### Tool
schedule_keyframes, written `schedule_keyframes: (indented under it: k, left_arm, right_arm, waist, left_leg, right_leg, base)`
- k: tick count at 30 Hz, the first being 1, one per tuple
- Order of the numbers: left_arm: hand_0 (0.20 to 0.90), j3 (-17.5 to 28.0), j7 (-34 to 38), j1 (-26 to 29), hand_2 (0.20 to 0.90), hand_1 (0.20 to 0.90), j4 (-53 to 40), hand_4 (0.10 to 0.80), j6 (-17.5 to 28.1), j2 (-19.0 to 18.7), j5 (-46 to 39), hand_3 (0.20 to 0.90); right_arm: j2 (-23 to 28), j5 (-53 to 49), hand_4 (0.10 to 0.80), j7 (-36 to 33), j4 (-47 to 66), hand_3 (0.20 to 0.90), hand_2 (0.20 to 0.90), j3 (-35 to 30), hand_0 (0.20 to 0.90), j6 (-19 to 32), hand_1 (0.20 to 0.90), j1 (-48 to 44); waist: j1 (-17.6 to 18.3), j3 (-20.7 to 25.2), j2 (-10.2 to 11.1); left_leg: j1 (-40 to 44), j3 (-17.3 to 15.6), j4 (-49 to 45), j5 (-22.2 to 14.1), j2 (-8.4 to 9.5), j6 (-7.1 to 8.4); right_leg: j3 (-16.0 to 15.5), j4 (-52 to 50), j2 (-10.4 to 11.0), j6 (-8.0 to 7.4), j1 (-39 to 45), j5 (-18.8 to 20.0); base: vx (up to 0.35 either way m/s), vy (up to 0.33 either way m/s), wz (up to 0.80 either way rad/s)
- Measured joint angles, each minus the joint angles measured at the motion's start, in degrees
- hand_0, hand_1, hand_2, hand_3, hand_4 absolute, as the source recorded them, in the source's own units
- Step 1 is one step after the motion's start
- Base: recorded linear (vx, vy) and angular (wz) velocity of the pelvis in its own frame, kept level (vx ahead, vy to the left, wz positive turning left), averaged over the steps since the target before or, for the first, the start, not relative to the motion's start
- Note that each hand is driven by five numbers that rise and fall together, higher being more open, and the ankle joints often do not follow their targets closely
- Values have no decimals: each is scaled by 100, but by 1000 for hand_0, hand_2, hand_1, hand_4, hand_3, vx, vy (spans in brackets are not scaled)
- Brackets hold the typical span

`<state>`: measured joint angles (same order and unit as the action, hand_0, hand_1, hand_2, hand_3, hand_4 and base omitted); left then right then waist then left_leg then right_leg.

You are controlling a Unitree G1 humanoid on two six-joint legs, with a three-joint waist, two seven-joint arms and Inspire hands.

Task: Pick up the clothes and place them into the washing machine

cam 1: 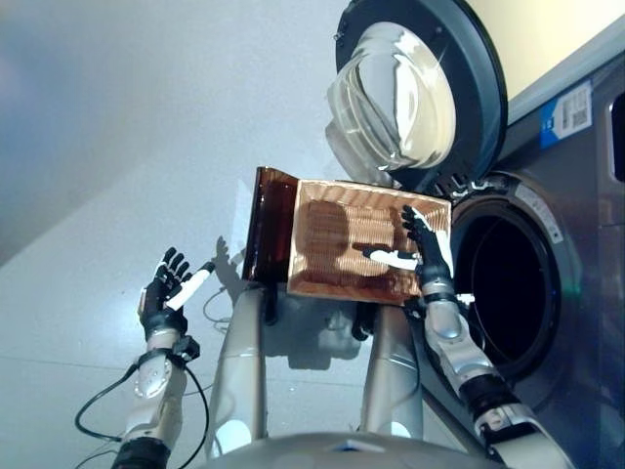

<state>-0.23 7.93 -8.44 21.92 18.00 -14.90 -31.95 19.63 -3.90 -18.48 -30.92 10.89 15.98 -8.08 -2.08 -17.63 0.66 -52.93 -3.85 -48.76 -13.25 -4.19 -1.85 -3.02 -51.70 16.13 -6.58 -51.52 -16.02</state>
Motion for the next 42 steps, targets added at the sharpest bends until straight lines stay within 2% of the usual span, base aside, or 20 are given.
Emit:
schedule_keyframes:
  k: [4,9,11,13,17,25,32,42]
  left_arm:
    - [900,-12,-9,45,900,900,33,800,12,4,3,900]
    - [900,-63,-36,134,900,900,334,800,39,50,102,900]
    - [900,-64,-32,145,900,900,459,800,46,50,163,900]
    - [900,-72,-27,198,900,900,678,800,47,62,213,900]
    - [900,-78,-2,229,900,900,810,800,50,75,251,900]
    - [900,-82,8,220,900,900,1031,800,16,107,427,900]
    - [900,-112,-2,81,900,900,1227,800,-20,179,675,900]
    - [900,-276,20,-40,900,900,1491,800,-45,327,876,900]
  right_arm:
    - [6,-124,800,86,-48,900,900,40,900,3,900,76]
    - [-9,-114,800,112,-423,900,900,43,900,10,900,153]
    - [-6,-115,800,103,-518,900,900,35,900,9,900,191]
    - [-30,-119,800,106,-666,900,900,35,900,-26,900,183]
    - [-66,-120,800,115,-777,900,900,35,900,-98,900,321]
    - [-94,-112,800,254,-916,900,900,48,900,-115,900,530]
    - [-302,-112,800,377,-1116,900,900,60,900,-200,900,955]
    - [-372,-112,800,481,-1138,900,900,100,900,-242,900,1095]
  waist:
    - [15,6,32]
    - [39,10,88]
    - [61,15,109]
    - [94,13,131]
    - [130,11,161]
    - [125,80,156]
    - [133,614,91]
    - [138,1292,4]
  left_leg:
    - [695,-53,1003,433,40,32]
    - [1648,-23,2038,815,115,96]
    - [1920,-18,2244,855,114,112]
    - [2239,-47,2474,921,120,114]
    - [2805,-60,2815,955,118,119]
    - [3891,-113,3800,1253,126,139]
    - [4664,-119,4636,1489,138,166]
    - [5202,-151,5328,1739,119,227]
  right_leg:
    - [-194,854,-27,30,640,356]
    - [-380,1672,-64,20,1537,593]
    - [-420,1888,-95,16,1812,634]
    - [-432,2130,-122,-57,2112,746]
    - [-522,2569,-157,-81,2726,836]
    - [-625,3625,-296,-138,3829,1200]
    - [-792,4617,-415,-193,4721,1527]
    - [-893,5421,-560,-203,5321,1801]
  base:
    - [27,-15,1]
    - [138,-26,5]
    - [152,-1,-4]
    - [143,-5,-6]
    - [141,-5,-4]
    - [111,-10,-4]
    - [115,0,1]
    - [69,7,0]
